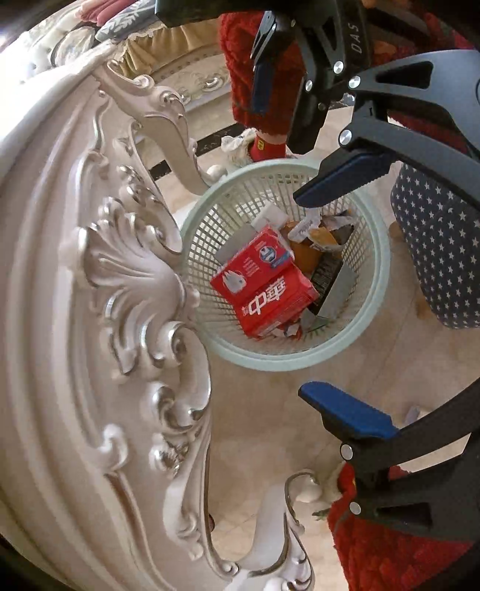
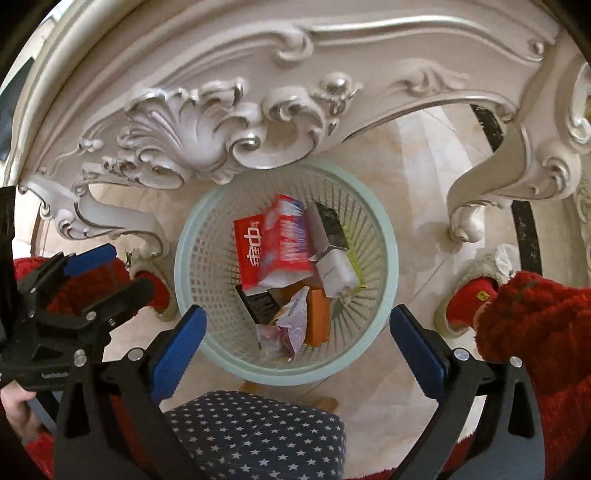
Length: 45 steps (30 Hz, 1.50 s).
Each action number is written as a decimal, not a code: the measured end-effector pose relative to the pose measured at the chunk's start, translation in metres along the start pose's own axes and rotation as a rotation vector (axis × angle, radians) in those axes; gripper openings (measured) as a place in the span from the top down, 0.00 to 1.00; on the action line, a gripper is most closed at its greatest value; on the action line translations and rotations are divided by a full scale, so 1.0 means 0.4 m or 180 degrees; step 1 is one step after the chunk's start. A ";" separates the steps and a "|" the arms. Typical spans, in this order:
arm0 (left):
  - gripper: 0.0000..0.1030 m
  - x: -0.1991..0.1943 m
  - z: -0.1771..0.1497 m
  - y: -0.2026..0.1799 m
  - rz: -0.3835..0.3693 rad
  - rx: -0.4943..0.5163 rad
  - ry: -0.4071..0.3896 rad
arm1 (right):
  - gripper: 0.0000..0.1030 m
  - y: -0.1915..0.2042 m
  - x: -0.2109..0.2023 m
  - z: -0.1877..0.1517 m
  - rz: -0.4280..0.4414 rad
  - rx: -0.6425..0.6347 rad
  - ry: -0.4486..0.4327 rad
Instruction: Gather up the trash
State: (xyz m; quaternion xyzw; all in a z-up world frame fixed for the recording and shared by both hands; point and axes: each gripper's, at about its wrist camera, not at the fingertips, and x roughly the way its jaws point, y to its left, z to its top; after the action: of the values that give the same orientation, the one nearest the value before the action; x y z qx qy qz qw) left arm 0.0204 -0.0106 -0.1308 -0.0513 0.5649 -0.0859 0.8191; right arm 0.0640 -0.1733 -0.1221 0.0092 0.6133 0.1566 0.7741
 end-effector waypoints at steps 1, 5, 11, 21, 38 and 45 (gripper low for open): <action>0.10 -0.009 0.000 0.000 -0.0011 -0.0004 -0.0025 | 0.07 0.003 -0.015 0.001 -0.0039 0.0009 -0.0037; 0.10 -0.077 0.014 -0.013 0.0131 0.0080 -0.0229 | 0.08 0.019 -0.075 0.004 -0.0170 -0.0034 -0.0211; 0.10 -0.168 0.040 -0.019 0.0211 -0.0004 -0.0323 | 0.07 0.021 -0.152 0.020 -0.0180 0.0090 -0.0389; 0.10 -0.301 0.054 -0.068 0.0189 0.0024 -0.0617 | 0.07 0.036 -0.238 -0.003 -0.0223 0.0137 -0.0544; 0.10 -0.436 0.069 -0.081 0.0404 0.0067 -0.1023 | 0.07 0.047 -0.279 0.011 -0.0320 0.0070 -0.0690; 0.10 -0.434 0.065 -0.099 0.0573 0.0153 -0.1083 | 0.07 0.052 -0.273 0.015 -0.0329 0.0021 -0.0687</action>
State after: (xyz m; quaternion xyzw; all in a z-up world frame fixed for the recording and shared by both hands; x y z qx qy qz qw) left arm -0.0188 -0.0152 0.0447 0.0052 0.4183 -0.0158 0.9081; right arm 0.0433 -0.1801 -0.0128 -0.0031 0.5266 0.1127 0.8426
